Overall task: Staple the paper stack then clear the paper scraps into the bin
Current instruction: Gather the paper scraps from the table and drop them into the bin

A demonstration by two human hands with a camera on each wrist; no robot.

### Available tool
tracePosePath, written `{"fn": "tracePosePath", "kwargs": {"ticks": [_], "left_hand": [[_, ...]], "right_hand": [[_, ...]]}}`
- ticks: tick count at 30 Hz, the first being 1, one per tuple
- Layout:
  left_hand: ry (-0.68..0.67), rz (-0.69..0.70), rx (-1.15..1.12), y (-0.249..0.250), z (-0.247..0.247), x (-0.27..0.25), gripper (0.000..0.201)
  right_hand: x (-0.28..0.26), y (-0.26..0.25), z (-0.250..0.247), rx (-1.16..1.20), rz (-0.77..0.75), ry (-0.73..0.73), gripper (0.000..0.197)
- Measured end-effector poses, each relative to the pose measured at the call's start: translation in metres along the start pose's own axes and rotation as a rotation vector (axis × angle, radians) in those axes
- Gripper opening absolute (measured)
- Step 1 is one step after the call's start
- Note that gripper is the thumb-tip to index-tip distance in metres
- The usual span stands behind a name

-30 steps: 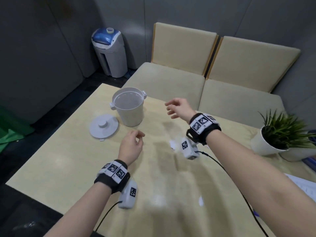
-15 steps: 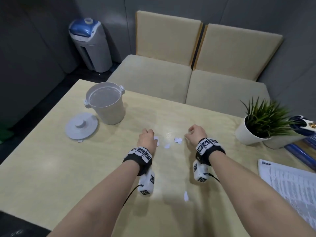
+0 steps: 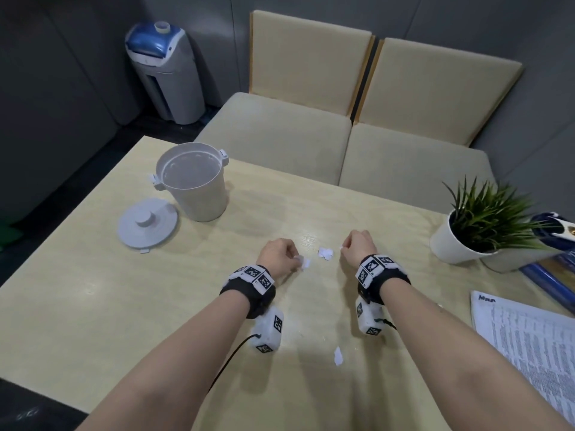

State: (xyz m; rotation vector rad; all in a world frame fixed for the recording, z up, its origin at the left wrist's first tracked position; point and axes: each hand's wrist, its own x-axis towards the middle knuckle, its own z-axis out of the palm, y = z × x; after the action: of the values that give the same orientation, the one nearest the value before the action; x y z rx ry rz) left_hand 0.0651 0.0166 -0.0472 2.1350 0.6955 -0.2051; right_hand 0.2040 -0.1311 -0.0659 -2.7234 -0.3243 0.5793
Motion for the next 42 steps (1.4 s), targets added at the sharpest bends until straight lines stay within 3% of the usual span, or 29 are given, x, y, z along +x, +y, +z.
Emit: {"fn": "tracePosePath", "kwargs": {"ticks": [2,5,9,11,16,22,27,29,36,42], "left_hand": [[-0.054,0.008,-0.001,0.007,0.007,-0.003,0.012],[-0.031,-0.029,0.061,0.013,0.019,-0.001,0.016],[-0.027,-0.068,0.132,0.016,0.025,0.004,0.038],[-0.027,-0.075,0.17,0.018,0.026,0.005,0.033],[-0.05,-0.114,0.221,0.024,0.025,0.007,0.018],[-0.048,-0.104,0.23,0.024,0.024,0.005,0.016],[-0.052,-0.061,0.188,0.011,0.018,-0.004,0.002],[-0.037,-0.055,0.135,0.003,0.013,-0.006,0.018],[0.049,-0.002,0.042,-0.016,-0.011,-0.022,0.023],[0.092,0.001,0.011,-0.036,-0.018,-0.037,0.024]], "right_hand": [[0.0,0.005,-0.002,0.116,0.025,0.012,0.023],[-0.001,0.009,-0.005,0.219,0.092,-0.019,0.032],[-0.006,0.008,-0.006,0.265,0.111,-0.048,0.008],[-0.005,0.01,-0.005,0.326,0.142,-0.073,0.022],[-0.011,0.008,-0.011,0.536,0.15,-0.135,0.017],[-0.025,-0.013,0.001,0.356,-0.012,-0.145,0.032],[-0.025,-0.022,0.008,0.177,-0.02,-0.083,0.016],[-0.026,-0.025,0.005,0.143,-0.015,-0.103,0.021],[-0.029,-0.018,0.0,0.271,0.044,-0.163,0.013],[-0.035,-0.012,-0.004,0.505,0.108,-0.082,0.017]]}}
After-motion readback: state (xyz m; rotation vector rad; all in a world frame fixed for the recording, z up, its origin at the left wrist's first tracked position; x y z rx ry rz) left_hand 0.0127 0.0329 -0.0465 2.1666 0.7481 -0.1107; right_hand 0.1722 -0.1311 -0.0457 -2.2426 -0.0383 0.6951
